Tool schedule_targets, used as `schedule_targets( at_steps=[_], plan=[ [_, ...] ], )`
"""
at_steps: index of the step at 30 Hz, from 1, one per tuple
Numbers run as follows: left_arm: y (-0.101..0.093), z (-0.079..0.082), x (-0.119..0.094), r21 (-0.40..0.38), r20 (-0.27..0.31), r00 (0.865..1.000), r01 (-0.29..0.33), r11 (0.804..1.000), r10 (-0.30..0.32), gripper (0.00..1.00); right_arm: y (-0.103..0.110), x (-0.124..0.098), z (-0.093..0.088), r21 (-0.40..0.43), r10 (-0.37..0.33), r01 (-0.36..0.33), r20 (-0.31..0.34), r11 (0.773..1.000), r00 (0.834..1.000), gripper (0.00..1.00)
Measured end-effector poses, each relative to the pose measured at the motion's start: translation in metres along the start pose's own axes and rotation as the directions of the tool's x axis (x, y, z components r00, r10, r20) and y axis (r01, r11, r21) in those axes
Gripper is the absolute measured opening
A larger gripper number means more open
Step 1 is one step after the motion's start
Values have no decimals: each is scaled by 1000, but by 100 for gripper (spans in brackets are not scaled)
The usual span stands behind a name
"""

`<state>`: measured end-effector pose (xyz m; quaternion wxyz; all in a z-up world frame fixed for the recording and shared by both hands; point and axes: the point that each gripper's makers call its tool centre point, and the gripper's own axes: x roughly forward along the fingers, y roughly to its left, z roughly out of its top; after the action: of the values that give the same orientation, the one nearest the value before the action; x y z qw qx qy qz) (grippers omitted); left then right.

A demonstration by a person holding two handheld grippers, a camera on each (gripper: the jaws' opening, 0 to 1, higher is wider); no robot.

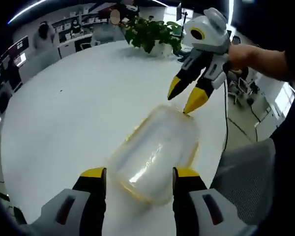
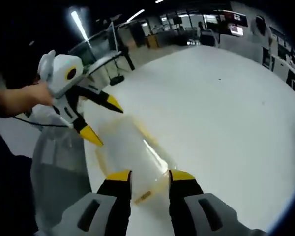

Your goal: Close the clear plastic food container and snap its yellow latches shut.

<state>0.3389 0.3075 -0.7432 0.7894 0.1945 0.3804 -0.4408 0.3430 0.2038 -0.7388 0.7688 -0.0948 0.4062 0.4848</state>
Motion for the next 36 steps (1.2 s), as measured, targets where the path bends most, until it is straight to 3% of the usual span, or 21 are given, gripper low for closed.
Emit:
schedule_targets(
  at_steps=[2, 4, 9, 13, 17, 26, 32, 36],
  plan=[
    [-4, 4, -1, 42, 15, 1000, 22, 999, -23, 53, 5, 4, 2, -33, 16, -17, -21, 999, 1000, 29],
    [-7, -1, 0, 71, -20, 999, 45, 996, -44, 52, 11, 9, 9, -77, 29, -30, -10, 997, 1000, 28],
    [-19, -3, 5, 157, -45, 996, 87, 984, -81, 48, 33, 23, 21, -103, 86, -86, -2, 991, 996, 28],
    [-16, -3, 12, 209, -72, 996, 71, 975, -57, 47, 38, 35, 14, -187, 80, -91, -63, 978, 995, 28],
    [-21, 5, 14, 242, -64, 996, 78, 967, -64, 45, 41, 41, 13, -255, 65, -86, -90, 963, 994, 28],
    [-35, 6, 20, 321, -90, 991, 123, 939, -99, 43, 31, 44, 18, -253, 56, -77, -88, 964, 995, 28],
    [-36, 5, 23, 318, -111, 988, 140, 938, -110, 45, 23, 46, 25, -254, 48, -67, -82, 965, 996, 28],
    [-34, 4, 24, 312, -117, 987, 139, 940, -107, 52, 15, 48, 29, -241, 36, -56, -87, 969, 996, 29]
  ],
)
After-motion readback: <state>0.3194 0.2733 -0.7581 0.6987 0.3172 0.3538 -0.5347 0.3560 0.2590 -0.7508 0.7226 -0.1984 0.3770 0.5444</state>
